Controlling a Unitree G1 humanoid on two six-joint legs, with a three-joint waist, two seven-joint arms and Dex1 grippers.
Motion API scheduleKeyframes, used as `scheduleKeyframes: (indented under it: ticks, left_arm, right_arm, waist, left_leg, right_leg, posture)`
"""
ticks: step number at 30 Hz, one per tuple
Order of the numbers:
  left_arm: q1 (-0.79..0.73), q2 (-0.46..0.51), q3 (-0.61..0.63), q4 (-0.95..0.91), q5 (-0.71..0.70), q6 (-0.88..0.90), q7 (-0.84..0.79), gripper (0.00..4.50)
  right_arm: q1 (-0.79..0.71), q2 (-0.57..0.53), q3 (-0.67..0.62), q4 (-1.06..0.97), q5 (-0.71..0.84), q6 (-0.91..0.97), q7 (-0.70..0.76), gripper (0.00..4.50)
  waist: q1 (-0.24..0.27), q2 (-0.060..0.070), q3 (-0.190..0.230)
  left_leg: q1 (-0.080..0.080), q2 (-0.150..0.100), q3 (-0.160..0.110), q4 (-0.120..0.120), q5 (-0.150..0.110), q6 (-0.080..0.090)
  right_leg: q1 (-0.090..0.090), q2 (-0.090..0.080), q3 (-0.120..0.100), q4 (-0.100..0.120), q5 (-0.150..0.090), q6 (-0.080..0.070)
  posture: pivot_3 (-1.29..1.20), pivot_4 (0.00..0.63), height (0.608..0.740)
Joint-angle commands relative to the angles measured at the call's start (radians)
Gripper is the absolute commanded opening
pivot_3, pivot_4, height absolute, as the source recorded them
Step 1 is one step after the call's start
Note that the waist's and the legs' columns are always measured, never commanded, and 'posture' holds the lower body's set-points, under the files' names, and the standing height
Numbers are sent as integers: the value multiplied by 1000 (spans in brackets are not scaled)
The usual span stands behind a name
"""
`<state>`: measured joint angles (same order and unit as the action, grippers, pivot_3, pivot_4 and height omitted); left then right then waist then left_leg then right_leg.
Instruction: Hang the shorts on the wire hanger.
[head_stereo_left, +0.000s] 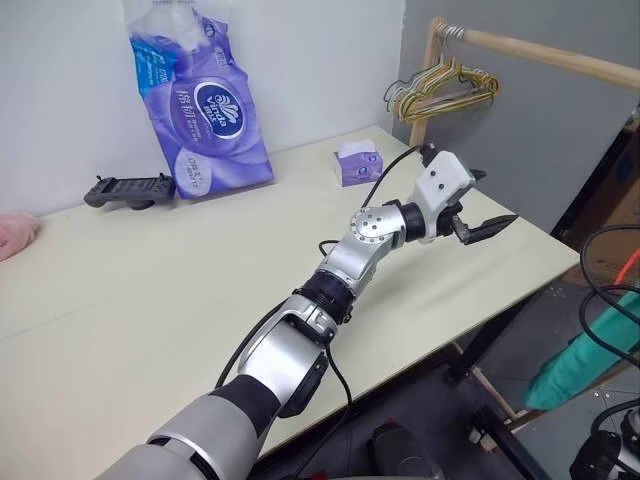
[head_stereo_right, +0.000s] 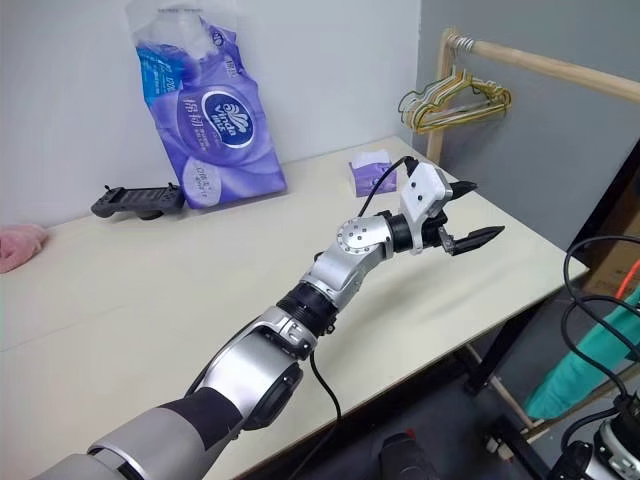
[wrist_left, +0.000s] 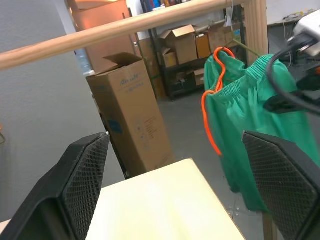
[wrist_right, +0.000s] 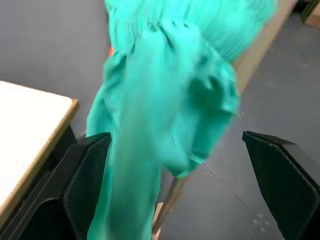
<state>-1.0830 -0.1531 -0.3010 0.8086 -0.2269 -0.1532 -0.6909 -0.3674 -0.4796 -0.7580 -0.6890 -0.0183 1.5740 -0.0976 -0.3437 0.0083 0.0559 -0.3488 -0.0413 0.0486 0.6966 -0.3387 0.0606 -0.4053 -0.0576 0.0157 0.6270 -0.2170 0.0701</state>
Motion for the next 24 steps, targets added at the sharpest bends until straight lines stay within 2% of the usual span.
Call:
scheduleKeyframes:
  ticks: [1,8,11,13,17,21,24]
  left_arm:
    - [-22,-167,8,-49,-15,3,-8,4500]
    - [-7,-117,18,-87,-10,21,5,4500]
    - [10,-72,37,-127,5,43,61,4500]
    - [53,-19,48,-170,28,68,110,4500]
    - [198,70,116,-282,65,189,283,4500]
    - [388,162,213,-454,93,381,449,4500]
    - [495,220,308,-572,84,463,534,4500]
  right_arm:
    - [-36,49,65,-169,-46,40,-37,4487]
    - [-108,199,368,-312,-94,40,-112,4487]
    - [-156,212,508,-289,-77,40,-103,4487]
    - [-179,211,591,-247,-40,30,-62,4487]
    - [-113,202,668,-99,8,-215,45,4487]
    - [-75,239,682,115,46,-523,119,4487]
    - [-98,278,715,286,46,-697,138,4487]
  waist:
    - [-9,-3,2]
    - [-32,-6,4]
    - [-37,-3,6]
    - [-37,-6,8]
    - [-30,-11,9]
    - [-7,-12,12]
    - [47,-17,15]
  left_leg:
    - [1,0,0,0,0,0]
    - [2,0,-2,0,0,-1]
    - [2,0,-2,0,0,-1]
    - [2,0,-3,0,0,-1]
    - [2,1,-6,0,-1,-1]
    - [2,1,-7,0,0,-2]
    - [3,1,-8,0,1,-4]
  right_leg:
    - [0,0,0,0,0,0]
    - [-1,0,0,0,0,0]
    - [-1,0,-1,0,0,0]
    - [-1,0,-1,0,0,0]
    - [-1,-1,-2,0,0,0]
    - [-1,-2,-2,2,1,-1]
    - [-2,-2,-3,4,4,-6]
  posture:
    - [-447,59,740]
    - [-425,59,740]
    - [-392,56,740]
    - [-366,57,740]
    - [-301,54,740]
    - [-193,54,740]
    - [-89,56,740]
